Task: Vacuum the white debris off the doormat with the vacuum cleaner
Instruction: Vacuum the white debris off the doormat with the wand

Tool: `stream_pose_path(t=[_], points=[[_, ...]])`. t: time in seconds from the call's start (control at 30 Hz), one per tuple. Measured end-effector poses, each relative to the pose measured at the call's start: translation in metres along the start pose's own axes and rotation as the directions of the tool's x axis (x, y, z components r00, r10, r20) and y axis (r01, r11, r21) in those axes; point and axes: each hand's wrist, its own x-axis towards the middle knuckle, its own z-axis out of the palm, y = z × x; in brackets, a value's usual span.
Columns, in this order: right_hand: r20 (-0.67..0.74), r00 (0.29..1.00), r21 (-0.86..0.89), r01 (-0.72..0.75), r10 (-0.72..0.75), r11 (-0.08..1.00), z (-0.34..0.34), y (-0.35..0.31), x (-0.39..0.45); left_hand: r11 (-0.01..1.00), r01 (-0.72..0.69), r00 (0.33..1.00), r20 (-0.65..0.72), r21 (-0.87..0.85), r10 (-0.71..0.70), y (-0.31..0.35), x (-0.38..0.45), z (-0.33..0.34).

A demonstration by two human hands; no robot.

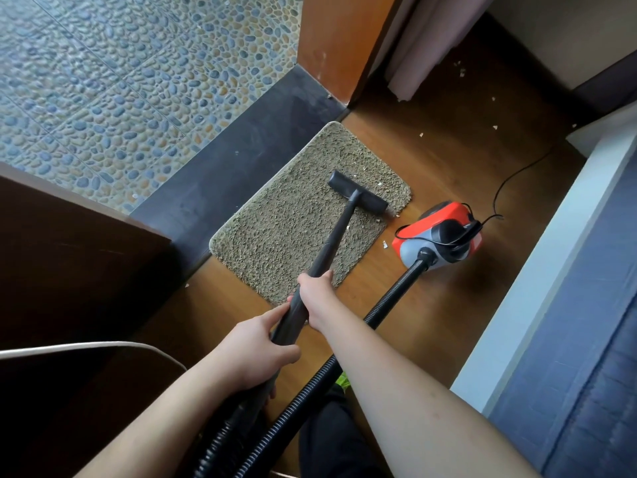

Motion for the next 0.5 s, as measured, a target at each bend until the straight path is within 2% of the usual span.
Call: stream_pose_path(t=[0.13,0.5], points=[[-0.006,1.000,-0.014,-0.010,0.010,1.000,0.004,0.005,-0.002,1.000,0.006,1.000,0.019,-0.026,-0.005,-0.007,-0.002,-0.001],[-0.016,0.999,-0.047,-0.039,0.038,0.998,0.014,0.016,-0.004,0.998,-0.012,1.000,-0.005,0.057,0.012,-0.029,0.000,0.000]])
